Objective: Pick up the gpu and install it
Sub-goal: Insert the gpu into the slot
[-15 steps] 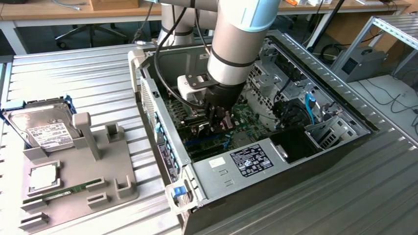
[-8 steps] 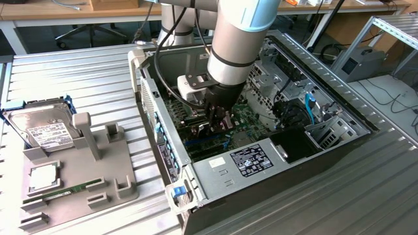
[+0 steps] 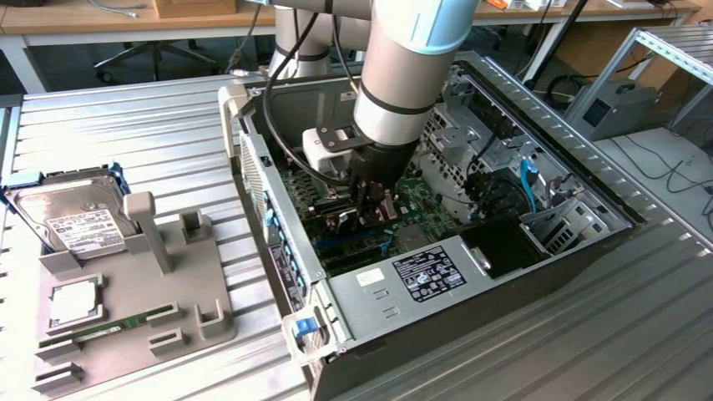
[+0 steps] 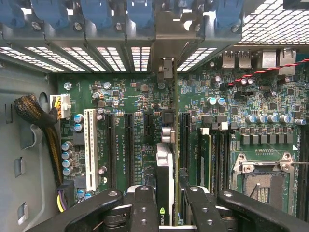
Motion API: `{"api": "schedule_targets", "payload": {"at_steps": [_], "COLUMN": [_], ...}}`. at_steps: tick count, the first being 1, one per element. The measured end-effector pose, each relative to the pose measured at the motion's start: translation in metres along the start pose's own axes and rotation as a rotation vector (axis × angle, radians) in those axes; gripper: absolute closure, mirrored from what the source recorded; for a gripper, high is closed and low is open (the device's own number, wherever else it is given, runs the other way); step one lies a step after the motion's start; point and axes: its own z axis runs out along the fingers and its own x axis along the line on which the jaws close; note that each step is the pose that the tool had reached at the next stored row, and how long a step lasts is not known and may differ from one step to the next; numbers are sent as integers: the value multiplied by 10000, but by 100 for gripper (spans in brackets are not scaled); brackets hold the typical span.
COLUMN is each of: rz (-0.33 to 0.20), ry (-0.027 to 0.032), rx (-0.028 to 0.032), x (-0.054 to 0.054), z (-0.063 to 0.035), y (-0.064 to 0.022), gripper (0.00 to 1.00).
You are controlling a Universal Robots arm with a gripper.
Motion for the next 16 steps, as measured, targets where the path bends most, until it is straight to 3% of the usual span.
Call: {"api": "schedule_targets", "payload": {"at_steps": [16], "rz": [0], "ry": [0], "rx": [0], "x": [1], "z": [10], "y": [0], "gripper": [73]}}
